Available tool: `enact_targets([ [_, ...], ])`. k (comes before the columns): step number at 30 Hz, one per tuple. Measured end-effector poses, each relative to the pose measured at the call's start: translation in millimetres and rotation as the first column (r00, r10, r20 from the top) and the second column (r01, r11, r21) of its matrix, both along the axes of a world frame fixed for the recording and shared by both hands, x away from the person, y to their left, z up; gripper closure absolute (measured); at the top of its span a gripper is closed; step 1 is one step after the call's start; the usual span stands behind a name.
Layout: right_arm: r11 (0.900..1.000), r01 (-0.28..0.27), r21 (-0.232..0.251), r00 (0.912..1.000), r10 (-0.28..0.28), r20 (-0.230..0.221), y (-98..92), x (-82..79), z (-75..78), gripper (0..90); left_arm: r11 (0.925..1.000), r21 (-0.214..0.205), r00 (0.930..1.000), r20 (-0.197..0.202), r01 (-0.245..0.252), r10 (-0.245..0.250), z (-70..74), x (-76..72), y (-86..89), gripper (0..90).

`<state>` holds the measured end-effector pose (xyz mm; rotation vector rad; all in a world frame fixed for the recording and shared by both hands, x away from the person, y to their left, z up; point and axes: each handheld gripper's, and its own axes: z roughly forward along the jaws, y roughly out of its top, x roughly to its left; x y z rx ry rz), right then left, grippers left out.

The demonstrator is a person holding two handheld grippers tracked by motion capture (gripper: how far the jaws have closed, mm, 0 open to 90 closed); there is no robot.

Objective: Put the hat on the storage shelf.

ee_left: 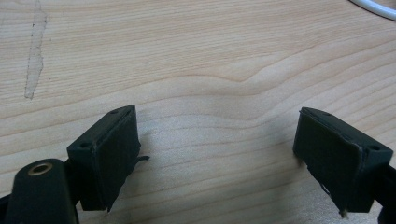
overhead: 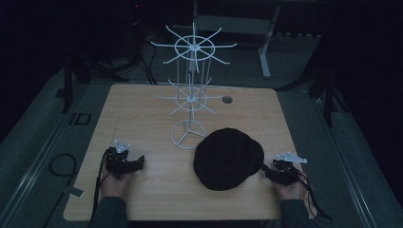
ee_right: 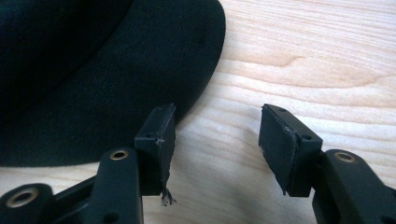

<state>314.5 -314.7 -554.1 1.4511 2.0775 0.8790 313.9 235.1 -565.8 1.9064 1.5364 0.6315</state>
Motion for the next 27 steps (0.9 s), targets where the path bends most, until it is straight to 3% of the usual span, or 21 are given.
enact_targets([
  [9, 0.9998, 0.000, -0.022, 0.9982, -0.001, -0.060, 1.0, -3.5, 11.8, 53.6, 1.0000, 0.001, 1.0000, -0.001, -0.001, 0.001, 0.1, 0.0, 0.0, 14.9],
  [19, 0.9964, -0.075, 0.039, 0.9964, 0.076, -0.037, 13.5, -21.1, 37.8, 53.8, 1.0000, 0.001, 1.0000, -0.001, -0.002, 0.002, 0.1, 0.2, -0.5, 14.9],
  [27, 0.9899, -0.131, 0.055, 0.9913, 0.132, -0.010, 25.6, -24.2, 54.4, 52.8, 1.0000, 0.003, 1.0000, -0.001, -0.002, 0.002, 0.2, 0.4, -0.9, 14.9],
])
